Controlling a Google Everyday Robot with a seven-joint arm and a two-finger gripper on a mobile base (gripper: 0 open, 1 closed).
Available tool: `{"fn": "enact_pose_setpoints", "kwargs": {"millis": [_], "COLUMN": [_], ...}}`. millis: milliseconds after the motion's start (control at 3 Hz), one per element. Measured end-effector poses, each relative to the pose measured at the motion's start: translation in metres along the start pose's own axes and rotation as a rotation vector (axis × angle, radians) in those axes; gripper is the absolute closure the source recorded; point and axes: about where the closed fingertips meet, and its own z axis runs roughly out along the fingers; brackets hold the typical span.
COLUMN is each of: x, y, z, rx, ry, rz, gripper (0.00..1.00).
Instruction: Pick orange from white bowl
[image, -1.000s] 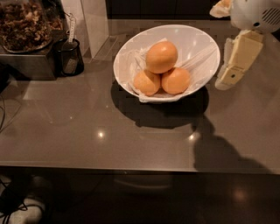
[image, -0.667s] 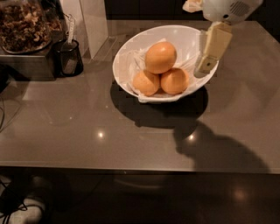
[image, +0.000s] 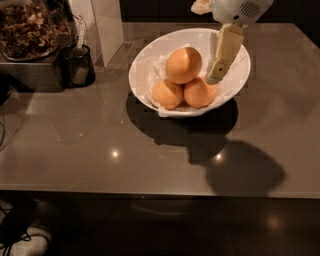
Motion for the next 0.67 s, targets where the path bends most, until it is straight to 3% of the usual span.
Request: {"fn": "enact_pose_setpoints", "kwargs": {"millis": [333,667], "x": [0.009,0.012], "y": [-0.011,-0.028], "z": [0.011,0.035], "rx": [0.005,-0.022], "ry": [-0.032,-0.079], "rz": [0.012,-0.005], "gripper": [0.00,0.00]}}
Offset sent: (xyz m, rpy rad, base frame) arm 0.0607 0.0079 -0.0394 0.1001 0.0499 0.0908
